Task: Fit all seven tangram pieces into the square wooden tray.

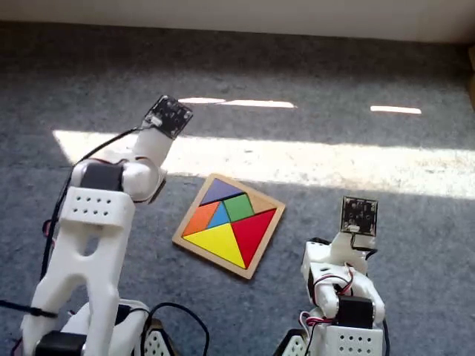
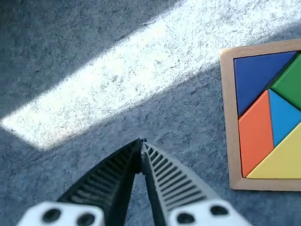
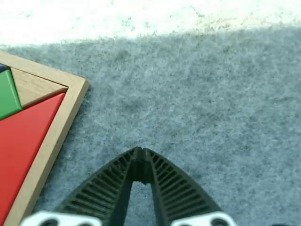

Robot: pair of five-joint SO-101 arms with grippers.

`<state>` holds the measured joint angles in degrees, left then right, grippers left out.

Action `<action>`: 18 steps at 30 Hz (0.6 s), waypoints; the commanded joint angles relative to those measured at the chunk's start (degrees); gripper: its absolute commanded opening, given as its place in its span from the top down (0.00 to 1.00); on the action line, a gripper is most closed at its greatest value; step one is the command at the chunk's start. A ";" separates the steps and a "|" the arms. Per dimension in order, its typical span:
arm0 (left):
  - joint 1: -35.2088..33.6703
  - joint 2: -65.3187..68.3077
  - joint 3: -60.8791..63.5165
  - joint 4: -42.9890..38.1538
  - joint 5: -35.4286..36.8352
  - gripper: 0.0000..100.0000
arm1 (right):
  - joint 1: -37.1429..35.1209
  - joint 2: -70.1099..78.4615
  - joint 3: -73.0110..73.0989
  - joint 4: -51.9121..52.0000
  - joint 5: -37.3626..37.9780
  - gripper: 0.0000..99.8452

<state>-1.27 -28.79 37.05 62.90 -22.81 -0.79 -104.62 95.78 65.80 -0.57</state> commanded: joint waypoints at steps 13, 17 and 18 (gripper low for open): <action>-6.20 -29.32 28.09 -14.68 9.23 0.99 | 0.66 -0.57 7.25 -1.01 0.53 0.99; -6.20 -34.95 33.10 -14.68 9.23 0.99 | 0.66 -0.57 7.25 -1.01 0.53 0.99; -6.20 -36.44 34.42 -14.68 9.23 0.99 | 0.66 -0.57 7.25 -1.01 0.53 0.99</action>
<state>-6.81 -59.56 68.70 49.19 -14.20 -0.79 -104.62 95.78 65.80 -0.57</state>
